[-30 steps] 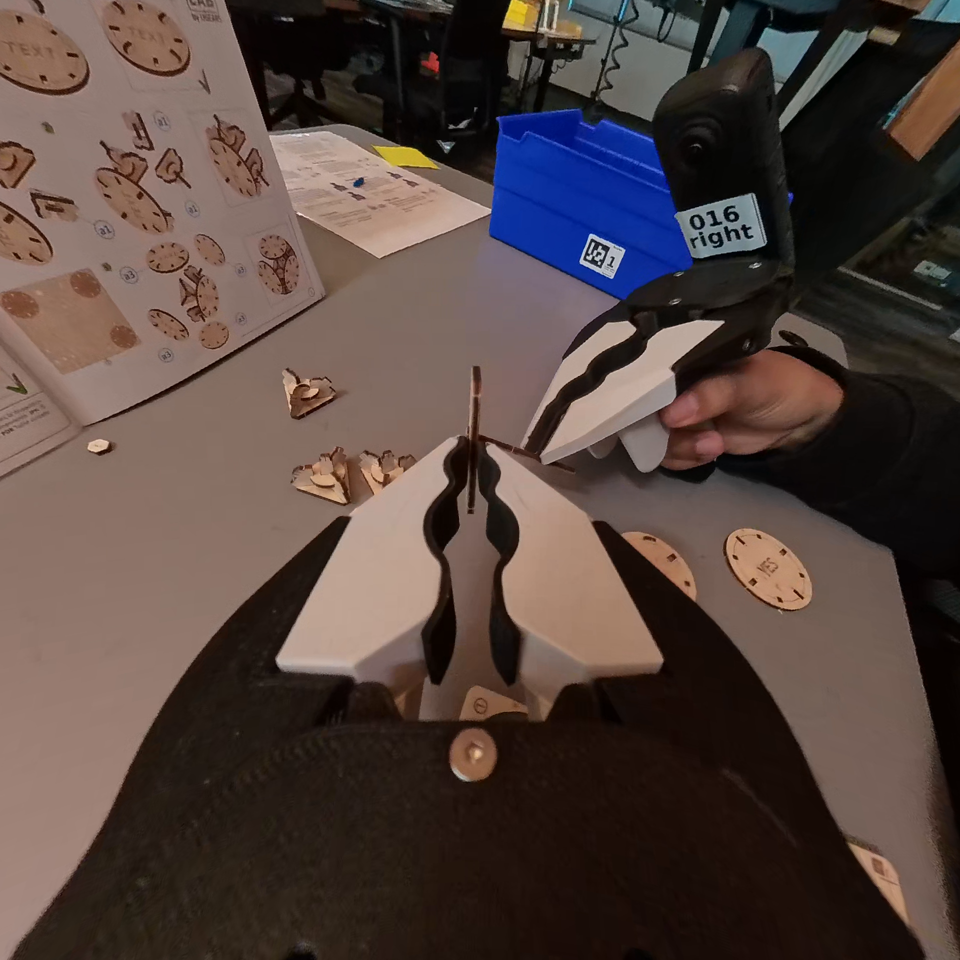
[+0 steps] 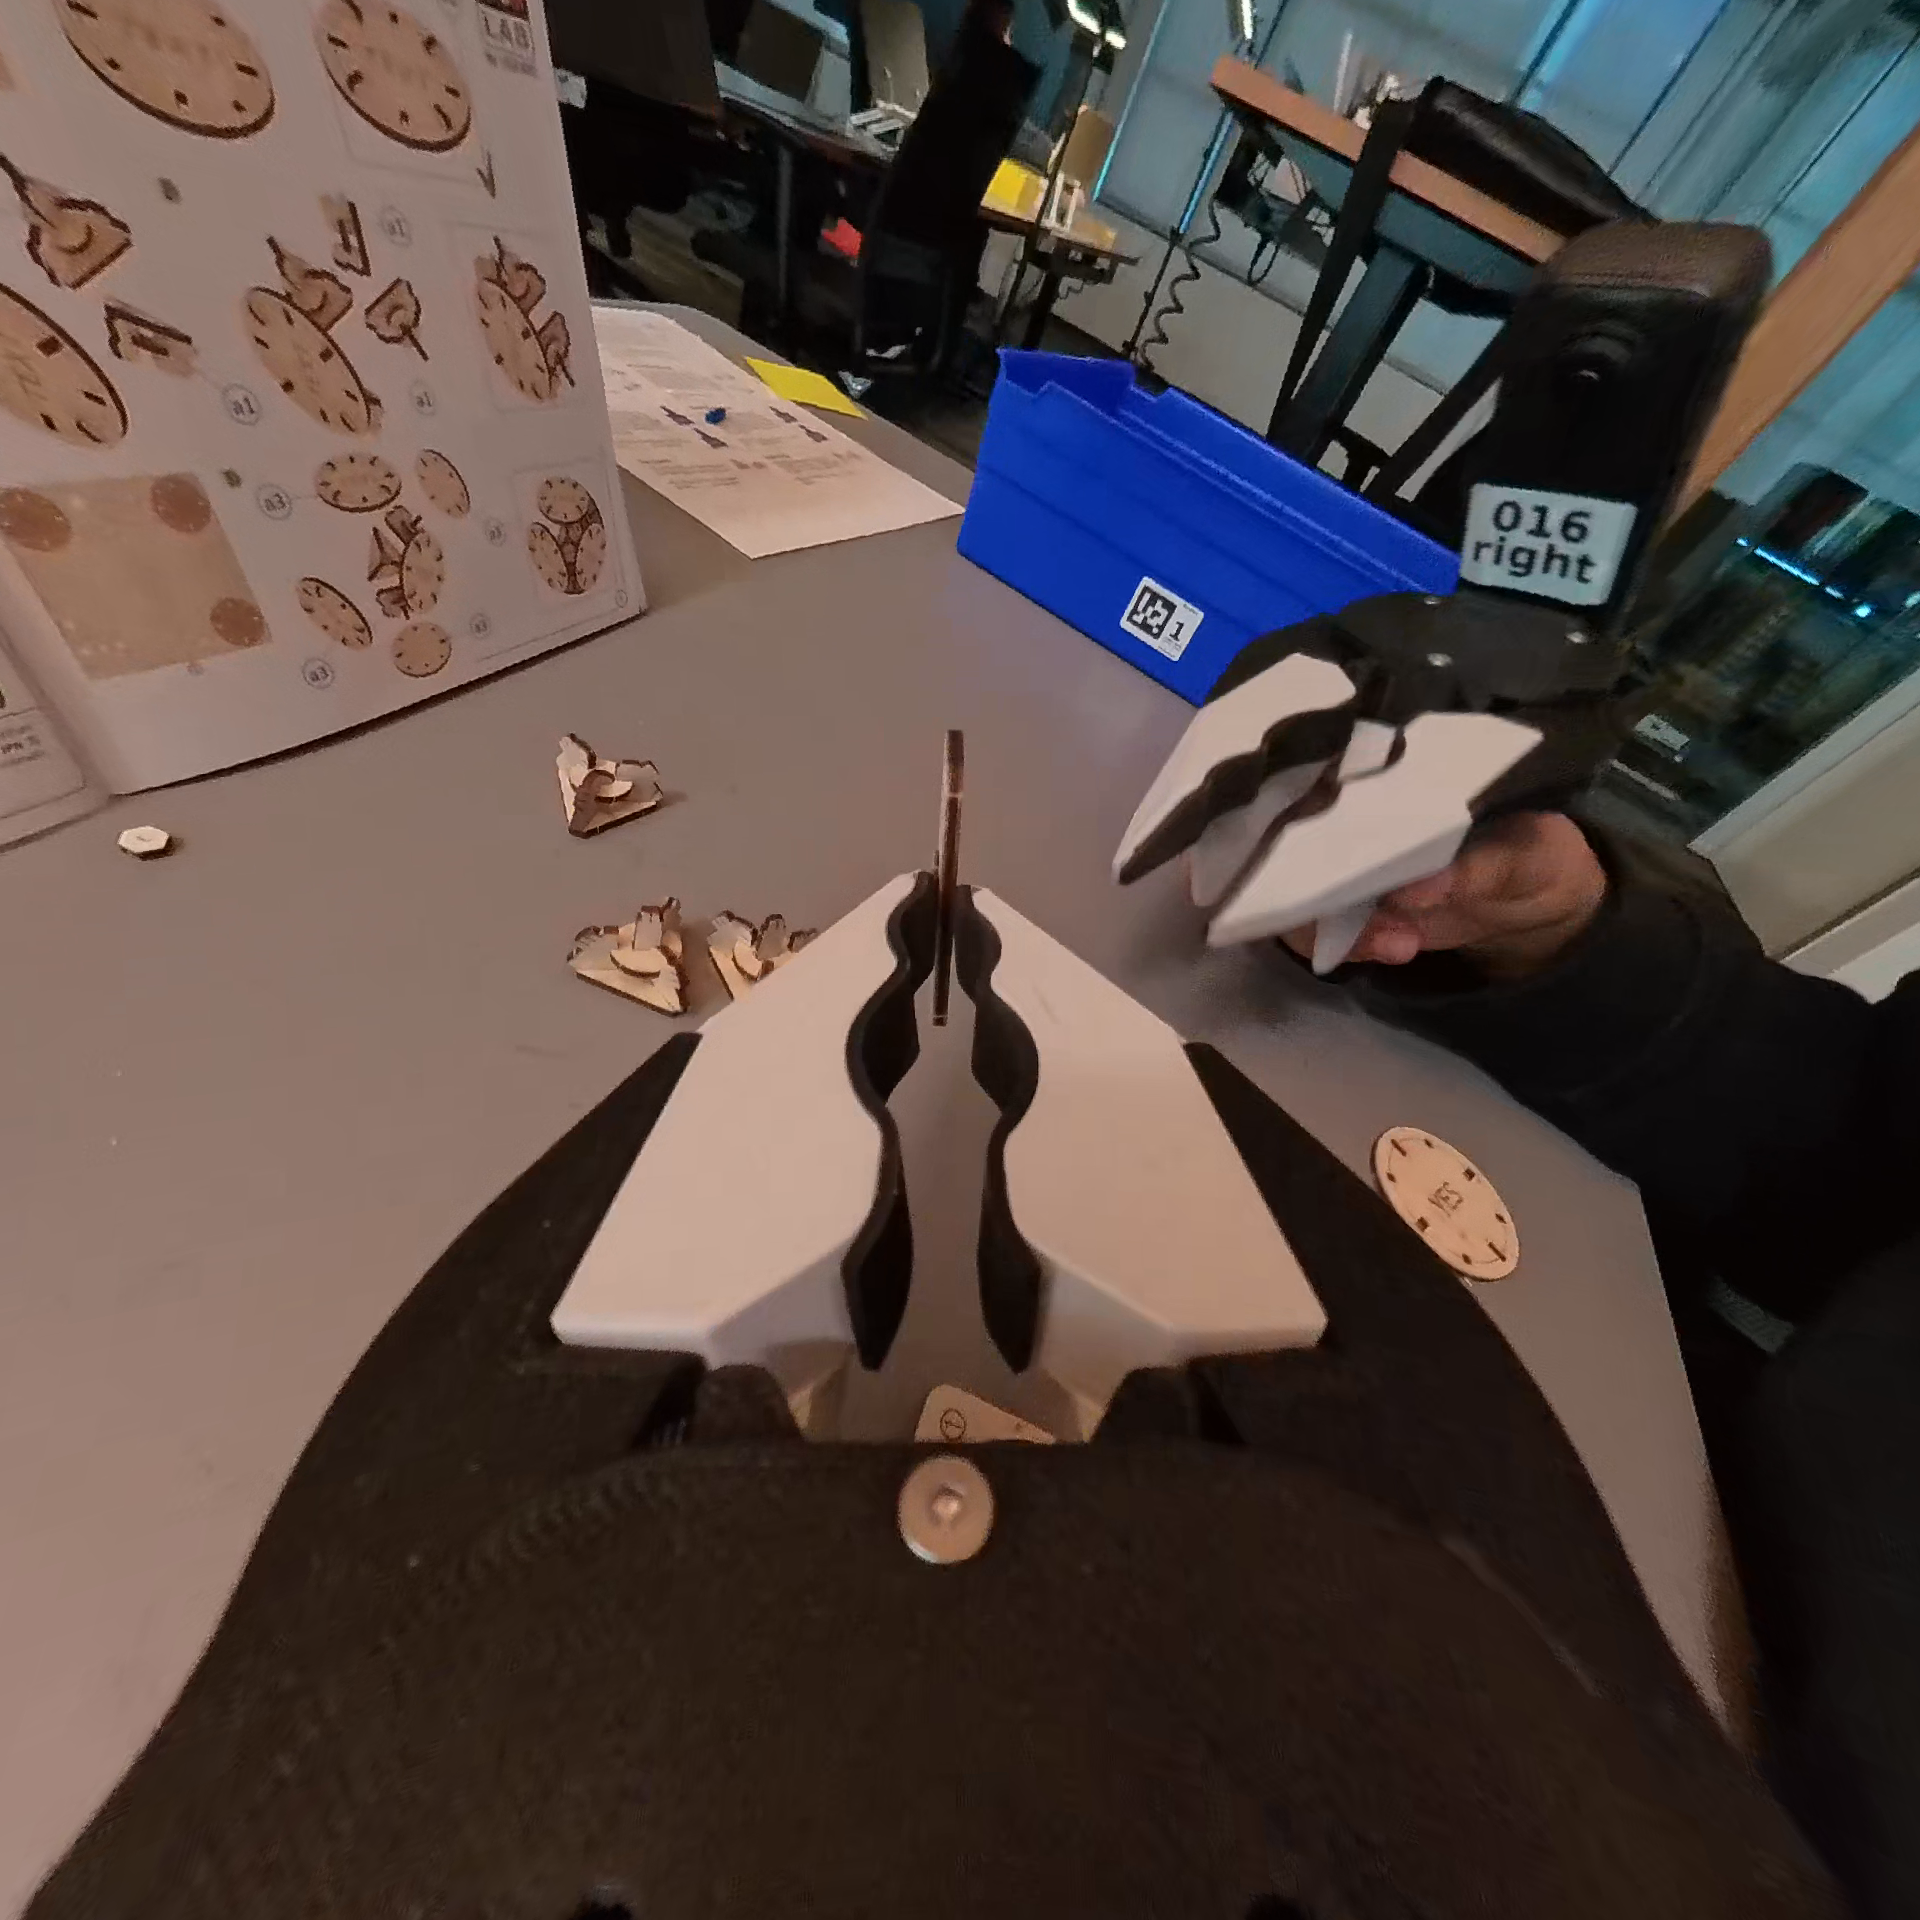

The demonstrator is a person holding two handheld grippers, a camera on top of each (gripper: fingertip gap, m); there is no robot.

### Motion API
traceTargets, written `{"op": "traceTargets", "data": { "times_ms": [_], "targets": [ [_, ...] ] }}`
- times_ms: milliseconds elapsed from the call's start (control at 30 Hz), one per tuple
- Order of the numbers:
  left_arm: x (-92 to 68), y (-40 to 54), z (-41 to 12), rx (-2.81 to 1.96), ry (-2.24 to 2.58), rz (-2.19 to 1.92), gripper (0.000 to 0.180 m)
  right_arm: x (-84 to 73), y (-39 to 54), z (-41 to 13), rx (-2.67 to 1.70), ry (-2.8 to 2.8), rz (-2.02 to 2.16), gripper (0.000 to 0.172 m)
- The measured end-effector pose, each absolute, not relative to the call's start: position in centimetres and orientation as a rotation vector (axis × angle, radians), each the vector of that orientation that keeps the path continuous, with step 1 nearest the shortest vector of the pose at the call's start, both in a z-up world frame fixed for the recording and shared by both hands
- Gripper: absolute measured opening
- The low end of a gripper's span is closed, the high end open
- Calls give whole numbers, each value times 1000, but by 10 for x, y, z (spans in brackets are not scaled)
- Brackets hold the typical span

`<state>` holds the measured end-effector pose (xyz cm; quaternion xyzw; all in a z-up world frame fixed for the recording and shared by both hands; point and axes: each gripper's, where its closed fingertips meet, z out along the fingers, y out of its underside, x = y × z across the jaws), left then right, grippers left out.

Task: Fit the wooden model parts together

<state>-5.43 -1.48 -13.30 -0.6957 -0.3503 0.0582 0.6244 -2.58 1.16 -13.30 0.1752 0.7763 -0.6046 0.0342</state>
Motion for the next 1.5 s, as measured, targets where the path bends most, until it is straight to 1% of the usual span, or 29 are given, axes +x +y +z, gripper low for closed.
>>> {"op": "traceTargets", "data": {
  "times_ms": [67,100,233,467,567,667,833,1000,1033,1167,1200,1267,1367,1433,1500],
  "targets": [
    [-53,-14,-132,-1603,-795,141,0,-15,10,-149,457,2562,-1766,31],
    [-53,-14,-132,-1603,-792,141,0,-7,9,-157,411,2629,-1713,34],
    [-51,-13,-130,-1590,-788,114,0,17,7,-187,269,2762,-1553,36],
    [-50,-12,-126,-1586,-774,113,0,54,-5,-191,40,2696,-1446,48],
    [-51,-13,-127,-1582,-778,111,0,81,-8,-182,-125,2659,-1462,45],
    [-50,-12,-129,-1579,-780,84,0,105,-6,-193,-348,2704,-1344,40],
    [-48,-8,-131,-1594,-771,72,0,126,-9,-212,-607,2650,-1110,51],
    [-48,-9,-131,-1593,-771,70,0,125,-13,-216,-791,2611,-1034,44],
    [-48,-8,-132,-1593,-772,60,0,125,-12,-216,-810,2608,-1009,43],
    [-48,-9,-133,-1586,-779,42,0,132,8,-214,-770,2568,-814,25],
    [-49,-9,-133,-1584,-780,38,0,137,17,-214,-742,2553,-756,22],
    [-48,-9,-131,-1576,-779,30,0,146,29,-212,-689,2534,-724,27],
    [-48,-9,-130,-1571,-775,21,0,143,20,-213,-632,2632,-880,41],
    [-47,-8,-131,-1575,-775,17,0,146,15,-215,-630,2665,-966,39],
    [-47,-8,-132,-1577,-775,15,0,149,12,-216,-639,2698,-1032,32]
  ]
}}
